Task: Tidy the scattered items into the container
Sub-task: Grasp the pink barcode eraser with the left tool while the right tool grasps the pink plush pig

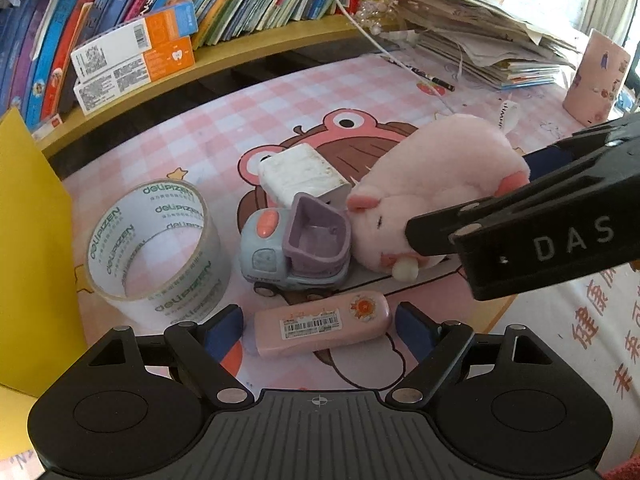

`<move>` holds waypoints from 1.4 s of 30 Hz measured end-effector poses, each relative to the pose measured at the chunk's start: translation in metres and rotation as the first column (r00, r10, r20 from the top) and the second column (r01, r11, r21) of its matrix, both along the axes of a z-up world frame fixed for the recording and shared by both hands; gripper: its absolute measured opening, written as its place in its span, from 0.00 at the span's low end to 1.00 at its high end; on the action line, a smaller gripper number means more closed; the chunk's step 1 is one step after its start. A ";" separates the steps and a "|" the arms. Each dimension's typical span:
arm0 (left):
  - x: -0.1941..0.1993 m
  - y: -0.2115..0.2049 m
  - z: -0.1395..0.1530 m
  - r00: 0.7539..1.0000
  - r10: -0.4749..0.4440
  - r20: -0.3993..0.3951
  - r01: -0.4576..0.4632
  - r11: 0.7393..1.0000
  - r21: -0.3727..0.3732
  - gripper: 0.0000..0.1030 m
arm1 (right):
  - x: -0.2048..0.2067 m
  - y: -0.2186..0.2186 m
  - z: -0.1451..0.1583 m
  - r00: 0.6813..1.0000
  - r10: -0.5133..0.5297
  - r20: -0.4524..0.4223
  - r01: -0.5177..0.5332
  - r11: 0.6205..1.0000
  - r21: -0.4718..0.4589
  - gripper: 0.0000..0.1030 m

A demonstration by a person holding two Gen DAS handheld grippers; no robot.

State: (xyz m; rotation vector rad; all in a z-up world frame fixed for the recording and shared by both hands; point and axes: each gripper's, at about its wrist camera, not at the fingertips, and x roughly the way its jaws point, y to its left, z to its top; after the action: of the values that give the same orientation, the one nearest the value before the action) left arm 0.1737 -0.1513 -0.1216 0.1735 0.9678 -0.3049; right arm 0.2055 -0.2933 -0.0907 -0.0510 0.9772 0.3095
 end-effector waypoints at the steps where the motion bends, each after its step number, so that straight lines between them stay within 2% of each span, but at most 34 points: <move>1: 0.000 0.000 0.000 1.000 -0.002 0.003 0.002 1.000 -0.001 0.81 | 0.001 0.001 -0.001 1.000 0.000 -0.001 0.000 1.000 0.002 0.84; 3: -0.001 0.000 0.001 1.000 -0.006 0.008 0.006 1.000 -0.003 0.75 | 0.001 0.001 -0.001 1.000 0.003 -0.002 -0.003 1.000 0.005 0.84; 6: -0.001 0.000 0.002 1.000 -0.013 0.007 0.013 1.000 -0.004 0.75 | 0.001 0.002 -0.003 1.000 0.009 0.000 -0.009 1.000 0.009 0.83; 12: -0.005 0.002 0.004 1.000 -0.014 -0.020 0.014 1.000 -0.011 0.74 | -0.002 0.000 0.001 0.999 0.034 0.024 -0.034 0.999 0.014 0.69; 13: -0.006 0.002 0.006 1.000 -0.013 -0.022 0.013 1.000 -0.016 0.74 | -0.003 0.000 0.002 0.999 0.033 0.027 -0.033 0.999 0.014 0.60; 16: -0.011 0.004 0.011 1.000 -0.013 -0.013 0.013 1.000 -0.022 0.74 | -0.006 -0.003 0.005 0.999 0.034 0.029 -0.034 0.999 0.015 0.56; 25: -0.030 0.007 0.036 0.999 -0.010 0.045 0.011 1.000 -0.020 0.74 | -0.028 -0.006 0.012 0.999 0.046 0.028 -0.047 0.998 0.035 0.54; 42: -0.081 0.021 0.079 0.988 0.029 0.151 -0.024 0.999 -0.031 0.74 | -0.076 -0.008 0.041 0.995 0.045 0.094 -0.049 0.998 0.039 0.54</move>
State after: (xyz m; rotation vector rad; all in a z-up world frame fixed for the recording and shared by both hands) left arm 0.0928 -0.1299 -0.0424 0.1548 0.8138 -0.2770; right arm 0.1295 -0.3012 -0.0501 -0.0507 0.8777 0.3671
